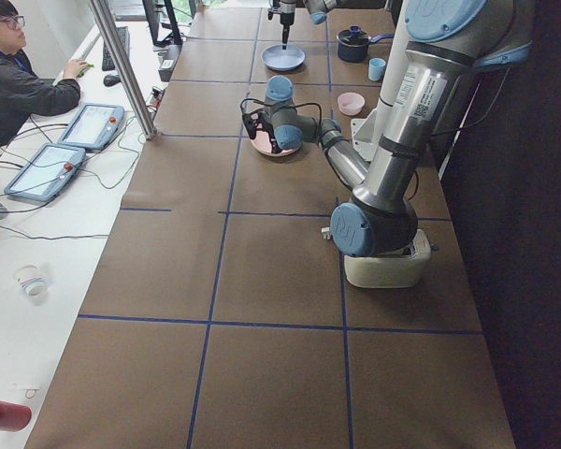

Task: Stack three plates with pink and blue
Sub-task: 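Release the pink plate with left gripper while right gripper grasps blue plate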

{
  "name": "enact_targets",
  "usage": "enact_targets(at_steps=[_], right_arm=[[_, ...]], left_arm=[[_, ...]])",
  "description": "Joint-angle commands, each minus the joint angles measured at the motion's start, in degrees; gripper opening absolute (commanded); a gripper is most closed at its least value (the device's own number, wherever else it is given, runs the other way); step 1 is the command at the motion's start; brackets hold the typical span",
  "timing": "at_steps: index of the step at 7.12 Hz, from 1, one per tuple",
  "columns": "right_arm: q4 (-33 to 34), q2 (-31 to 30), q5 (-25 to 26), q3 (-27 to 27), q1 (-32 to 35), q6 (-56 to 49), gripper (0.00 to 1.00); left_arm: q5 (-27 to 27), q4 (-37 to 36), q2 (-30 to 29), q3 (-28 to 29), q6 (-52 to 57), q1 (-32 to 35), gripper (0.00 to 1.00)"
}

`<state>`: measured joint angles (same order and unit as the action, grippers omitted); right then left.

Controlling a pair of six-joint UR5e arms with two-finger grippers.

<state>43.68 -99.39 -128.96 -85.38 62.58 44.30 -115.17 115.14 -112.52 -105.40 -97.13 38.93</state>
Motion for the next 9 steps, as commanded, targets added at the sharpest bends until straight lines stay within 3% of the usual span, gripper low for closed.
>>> enact_targets(at_steps=[1,2,5,7,9], right_arm=[[-0.2,0.0,-0.5,0.4,-0.4,-0.1,0.30],[-0.3,-0.4,-0.8,0.4,-0.4,-0.6,0.05],[-0.3,-0.7,-0.9,-0.2,0.0,-0.4,0.00],[-7.6,-2.0,-2.4,-0.1,3.0,0.9,0.00],[-8.3,-0.6,-8.1,-4.6,7.4,8.6,0.00]], left_arm=[[-0.1,0.0,0.3,-0.6,0.0,0.4,1.00],[-0.1,0.0,1.1,-0.9,0.0,0.4,1.00],[-0.1,0.0,1.3,-0.6,0.0,0.4,1.00],[0.5,0.0,2.4,-0.5,0.0,-0.2,1.00],[0.4,0.0,2.5,-0.4,0.3,0.0,1.00]])
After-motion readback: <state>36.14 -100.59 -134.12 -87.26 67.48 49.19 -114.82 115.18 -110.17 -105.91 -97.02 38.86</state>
